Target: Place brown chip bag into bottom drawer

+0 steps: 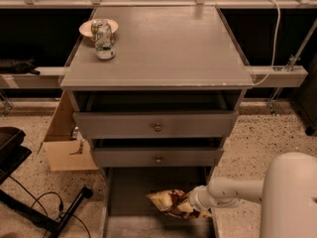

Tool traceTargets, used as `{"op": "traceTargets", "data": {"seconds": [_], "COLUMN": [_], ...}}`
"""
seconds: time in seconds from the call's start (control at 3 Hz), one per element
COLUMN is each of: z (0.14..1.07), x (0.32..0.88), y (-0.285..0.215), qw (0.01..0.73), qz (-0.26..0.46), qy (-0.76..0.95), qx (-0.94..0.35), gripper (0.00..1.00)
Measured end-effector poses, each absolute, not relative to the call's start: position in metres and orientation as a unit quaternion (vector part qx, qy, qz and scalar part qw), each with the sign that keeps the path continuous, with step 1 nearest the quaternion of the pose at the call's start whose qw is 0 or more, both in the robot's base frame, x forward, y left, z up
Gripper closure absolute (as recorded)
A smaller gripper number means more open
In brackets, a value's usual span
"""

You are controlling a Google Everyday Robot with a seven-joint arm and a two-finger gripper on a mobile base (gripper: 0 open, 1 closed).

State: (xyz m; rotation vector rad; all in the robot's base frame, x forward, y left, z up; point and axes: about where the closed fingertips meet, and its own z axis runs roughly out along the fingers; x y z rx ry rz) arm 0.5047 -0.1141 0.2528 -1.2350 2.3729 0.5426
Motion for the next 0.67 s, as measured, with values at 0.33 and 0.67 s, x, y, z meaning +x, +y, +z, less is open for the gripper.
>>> {"op": "traceTargets", "data": {"seconds": [0.33, 0.67], "z": [0.2529, 0.2528], "x": [0.5047, 0.5047], "y": [-0.1141, -0.1140], "qw": [0.205, 0.205], "qz": [0.195, 0.195], "qy": [0.851, 0.851], "qx": [-0.443, -0.443], "gripper": [0.51, 0.28]}}
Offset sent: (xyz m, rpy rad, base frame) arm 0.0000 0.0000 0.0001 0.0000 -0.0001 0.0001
